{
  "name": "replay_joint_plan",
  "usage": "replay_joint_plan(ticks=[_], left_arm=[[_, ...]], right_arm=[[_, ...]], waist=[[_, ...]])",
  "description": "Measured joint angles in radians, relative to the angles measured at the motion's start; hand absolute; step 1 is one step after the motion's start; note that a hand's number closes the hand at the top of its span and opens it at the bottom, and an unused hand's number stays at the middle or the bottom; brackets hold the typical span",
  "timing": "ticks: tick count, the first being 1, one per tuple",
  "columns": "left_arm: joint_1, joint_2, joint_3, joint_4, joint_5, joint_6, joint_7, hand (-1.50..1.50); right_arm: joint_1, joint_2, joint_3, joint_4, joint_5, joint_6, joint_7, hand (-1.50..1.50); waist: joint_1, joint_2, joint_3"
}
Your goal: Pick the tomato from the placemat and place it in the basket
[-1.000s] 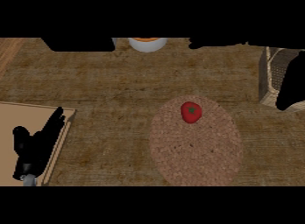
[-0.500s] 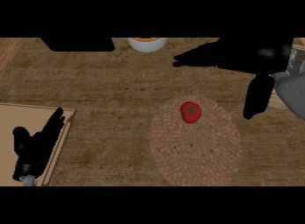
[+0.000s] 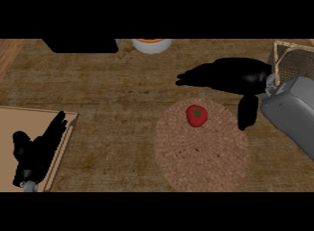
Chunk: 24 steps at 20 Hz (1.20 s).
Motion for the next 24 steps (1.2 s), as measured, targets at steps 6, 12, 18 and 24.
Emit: replay_joint_plan(ticks=[6, 12, 18, 24], left_arm=[[0.001, -0.005, 0.005, -0.003, -0.007, -0.007, 0.006, 0.00], [0.002, -0.005, 0.016, -0.005, -0.007, -0.020, 0.021, 0.00], [0.012, -0.019, 0.021, -0.005, -0.022, -0.020, -0.001, 0.00], [0.010, -0.025, 0.024, -0.006, -0.033, -0.019, 0.011, 0.00]], right_arm=[[0.026, 0.040, 0.013, 0.061, 0.065, -0.064, -0.049, -1.50], [0.055, 0.079, 0.026, 0.107, 0.128, -0.123, -0.084, -1.50], [0.075, 0.111, 0.029, 0.127, 0.163, -0.147, -0.102, -1.50], [0.090, 0.155, 0.054, 0.174, 0.228, -0.192, -0.108, -1.50]], waist=[[0.002, 0.000, 0.000], [-0.001, -0.001, 0.000], [-0.004, -0.003, 0.001], [-0.002, -0.003, 0.001]])
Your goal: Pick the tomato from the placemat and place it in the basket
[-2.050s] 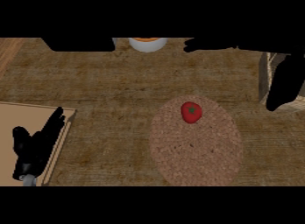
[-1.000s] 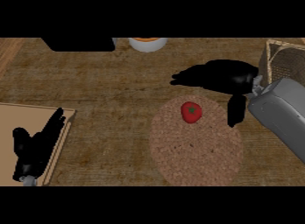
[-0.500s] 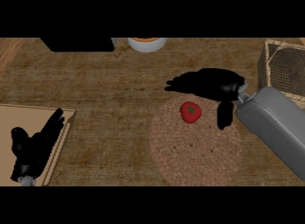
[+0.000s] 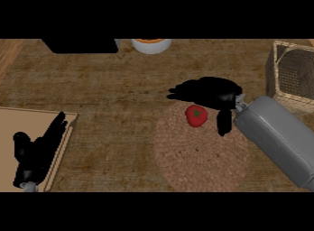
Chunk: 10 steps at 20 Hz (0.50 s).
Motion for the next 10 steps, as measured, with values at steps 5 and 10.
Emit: replay_joint_plan(ticks=[5, 10], left_arm=[[0.001, -0.007, 0.003, 0.004, -0.009, -0.005, -0.009, 0.00], [0.003, -0.012, 0.009, -0.001, -0.013, -0.008, -0.007, 0.00]], right_arm=[[-0.007, 0.023, 0.030, 0.045, 0.056, 0.002, 0.013, -1.50], [0.002, 0.033, 0.035, 0.101, 0.095, -0.027, -0.014, -1.50]], waist=[[0.000, 0.000, 0.001], [0.002, 0.001, 0.000]])
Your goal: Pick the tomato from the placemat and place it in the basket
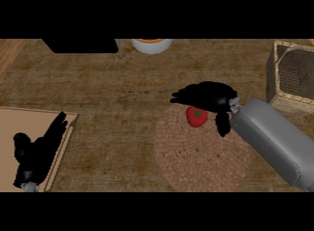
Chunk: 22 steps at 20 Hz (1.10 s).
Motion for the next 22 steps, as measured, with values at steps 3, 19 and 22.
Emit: replay_joint_plan(ticks=[3, 19, 22], left_arm=[[-0.002, -0.001, 0.004, 0.002, -0.002, -0.004, 0.009, 0.00], [0.002, -0.009, 0.019, -0.014, -0.018, -0.019, 0.039, 0.00], [0.008, -0.018, 0.020, -0.017, -0.026, -0.014, 0.031, 0.00]], right_arm=[[-0.006, 0.012, -0.006, 0.029, 0.013, -0.013, -0.019, -1.50], [0.007, 0.081, 0.014, 0.148, 0.146, -0.196, -0.123, 1.50], [0.004, 0.081, 0.011, 0.162, 0.167, -0.229, -0.150, 1.50]], waist=[[0.000, 0.000, 0.001], [0.002, 0.001, -0.001], [0.001, 0.000, -0.002]])
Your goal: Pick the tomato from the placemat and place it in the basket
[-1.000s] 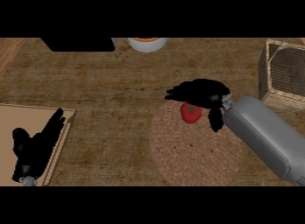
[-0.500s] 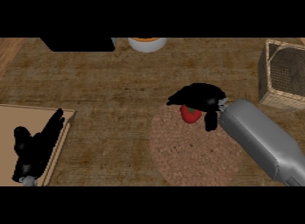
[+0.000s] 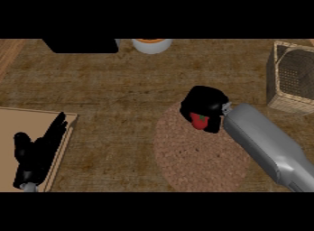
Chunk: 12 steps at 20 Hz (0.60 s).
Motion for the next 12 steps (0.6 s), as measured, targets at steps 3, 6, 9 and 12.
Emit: replay_joint_plan(ticks=[3, 6, 9, 12], left_arm=[[0.001, -0.001, 0.006, 0.008, -0.001, -0.009, -0.007, 0.00], [0.014, 0.004, 0.016, 0.006, 0.004, -0.014, -0.010, 0.00], [0.046, 0.011, 0.031, -0.007, 0.009, -0.009, -0.006, 0.00], [0.066, 0.017, 0.042, -0.017, 0.015, -0.005, 0.007, 0.00]], right_arm=[[0.001, 0.008, -0.005, 0.012, 0.015, -0.030, -0.019, 1.50], [-0.008, 0.038, -0.066, 0.039, 0.006, -0.010, 0.132, 1.50], [-0.003, 0.052, -0.162, 0.071, -0.017, 0.001, 0.355, 1.50], [-0.023, 0.090, -0.249, 0.070, -0.033, -0.008, 0.587, 1.50]], waist=[[-0.003, -0.002, 0.003], [-0.015, -0.006, 0.002], [-0.047, -0.018, -0.001], [-0.069, -0.028, -0.003]])
